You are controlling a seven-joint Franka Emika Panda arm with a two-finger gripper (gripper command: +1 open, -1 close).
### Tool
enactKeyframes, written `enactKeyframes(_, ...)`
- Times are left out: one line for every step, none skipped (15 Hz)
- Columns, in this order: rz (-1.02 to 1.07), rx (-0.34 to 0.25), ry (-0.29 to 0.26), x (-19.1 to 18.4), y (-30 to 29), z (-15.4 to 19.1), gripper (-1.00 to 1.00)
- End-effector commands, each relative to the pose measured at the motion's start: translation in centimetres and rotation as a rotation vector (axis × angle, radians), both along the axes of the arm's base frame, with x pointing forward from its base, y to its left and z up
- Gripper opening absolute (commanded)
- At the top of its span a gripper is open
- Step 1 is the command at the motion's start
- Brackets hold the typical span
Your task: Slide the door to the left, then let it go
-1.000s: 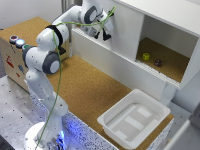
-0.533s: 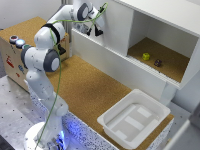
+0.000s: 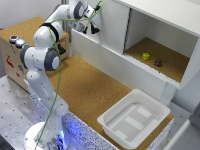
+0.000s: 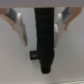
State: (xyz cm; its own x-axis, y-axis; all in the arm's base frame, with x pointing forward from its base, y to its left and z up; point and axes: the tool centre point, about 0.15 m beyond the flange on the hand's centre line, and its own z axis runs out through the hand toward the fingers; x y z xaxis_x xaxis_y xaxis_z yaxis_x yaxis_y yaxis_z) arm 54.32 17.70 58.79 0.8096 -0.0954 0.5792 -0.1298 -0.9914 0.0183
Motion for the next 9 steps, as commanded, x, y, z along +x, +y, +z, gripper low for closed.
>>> enactKeyframes(-0.044, 0.032, 0.065, -5.2, 0.5, -1.1, 1.00)
enactKeyframes(-0.058, 0.028, 0.072, -5.9, 0.1, -1.4, 1.00)
enactKeyframes(-0.069, 0.023, 0.080, -6.6, -0.2, -1.6, 1.00)
enactKeyframes(-0.085, 0.024, 0.087, -7.5, -0.9, -1.6, 1.00)
enactKeyframes(-0.103, 0.021, 0.094, -8.1, -1.5, -1.9, 1.00)
enactKeyframes(-0.112, 0.016, 0.106, -8.6, -1.9, -2.1, 1.00)
enactKeyframes(-0.134, 0.012, 0.124, -9.2, -2.8, -2.5, 1.00)
enactKeyframes(-0.147, 0.015, 0.151, -9.6, -3.6, -3.0, 1.00)
enactKeyframes(-0.170, 0.014, 0.183, -10.1, -4.6, -3.7, 1.00)
